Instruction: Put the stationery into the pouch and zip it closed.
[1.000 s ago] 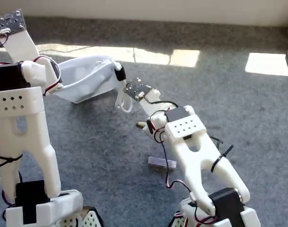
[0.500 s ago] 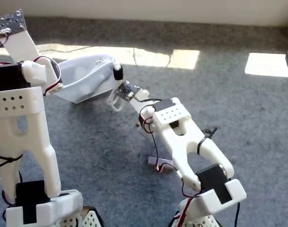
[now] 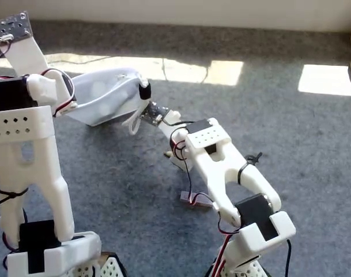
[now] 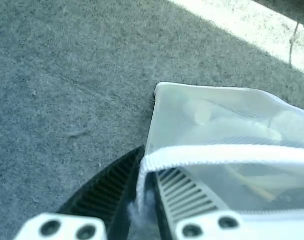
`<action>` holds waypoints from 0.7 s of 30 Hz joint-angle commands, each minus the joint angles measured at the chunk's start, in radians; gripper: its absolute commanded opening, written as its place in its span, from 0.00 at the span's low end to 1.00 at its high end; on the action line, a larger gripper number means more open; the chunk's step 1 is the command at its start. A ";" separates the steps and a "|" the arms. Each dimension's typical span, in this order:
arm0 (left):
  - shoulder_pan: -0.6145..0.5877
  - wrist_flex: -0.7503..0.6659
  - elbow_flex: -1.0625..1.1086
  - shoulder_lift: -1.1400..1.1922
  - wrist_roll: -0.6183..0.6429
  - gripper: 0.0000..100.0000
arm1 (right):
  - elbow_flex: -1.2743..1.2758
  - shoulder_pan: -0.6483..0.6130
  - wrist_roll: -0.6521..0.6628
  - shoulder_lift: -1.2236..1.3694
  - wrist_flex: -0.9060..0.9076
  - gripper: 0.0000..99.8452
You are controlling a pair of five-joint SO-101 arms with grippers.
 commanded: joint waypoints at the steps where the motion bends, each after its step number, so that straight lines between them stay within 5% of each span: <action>1: -0.015 -0.012 -0.013 -0.008 0.009 0.01 | -0.030 -0.024 0.034 0.012 -0.019 0.03; 21: -0.015 -0.012 -0.013 -0.007 0.008 0.01 | -0.105 -0.071 0.031 -0.131 0.131 0.12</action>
